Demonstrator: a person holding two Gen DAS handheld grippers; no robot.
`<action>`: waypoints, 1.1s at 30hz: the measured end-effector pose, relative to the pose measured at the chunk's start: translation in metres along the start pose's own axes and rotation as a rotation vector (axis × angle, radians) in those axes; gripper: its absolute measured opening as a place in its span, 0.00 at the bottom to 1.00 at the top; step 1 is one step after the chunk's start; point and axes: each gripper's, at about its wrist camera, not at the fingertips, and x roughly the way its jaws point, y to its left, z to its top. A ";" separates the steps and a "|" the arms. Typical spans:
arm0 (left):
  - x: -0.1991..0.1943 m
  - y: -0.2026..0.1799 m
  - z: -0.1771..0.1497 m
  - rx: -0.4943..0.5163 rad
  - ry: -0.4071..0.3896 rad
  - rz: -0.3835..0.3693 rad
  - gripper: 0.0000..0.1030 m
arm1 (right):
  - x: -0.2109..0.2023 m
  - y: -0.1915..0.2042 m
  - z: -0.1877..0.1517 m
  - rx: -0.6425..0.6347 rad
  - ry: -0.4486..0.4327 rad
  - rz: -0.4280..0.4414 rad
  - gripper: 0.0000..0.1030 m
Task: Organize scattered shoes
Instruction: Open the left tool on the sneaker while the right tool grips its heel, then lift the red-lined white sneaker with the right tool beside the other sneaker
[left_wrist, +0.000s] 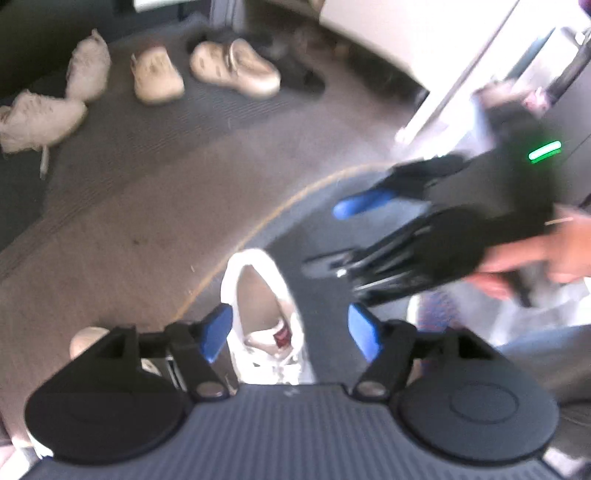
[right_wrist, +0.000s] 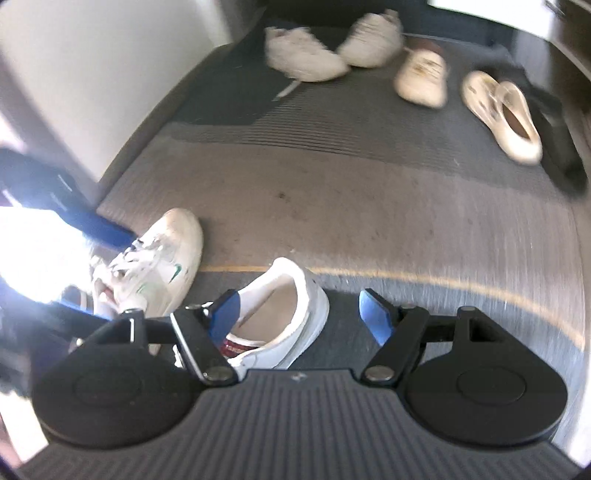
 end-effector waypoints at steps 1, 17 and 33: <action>-0.025 -0.001 0.002 -0.005 -0.030 0.030 0.81 | -0.002 0.002 0.004 -0.018 0.004 0.005 0.72; -0.292 -0.026 -0.051 -0.469 -0.411 0.351 0.88 | 0.038 0.075 0.042 -0.430 0.254 -0.076 0.71; -0.338 0.041 -0.051 -0.592 -0.485 0.460 0.89 | 0.194 0.087 0.013 -0.970 0.561 -0.211 0.63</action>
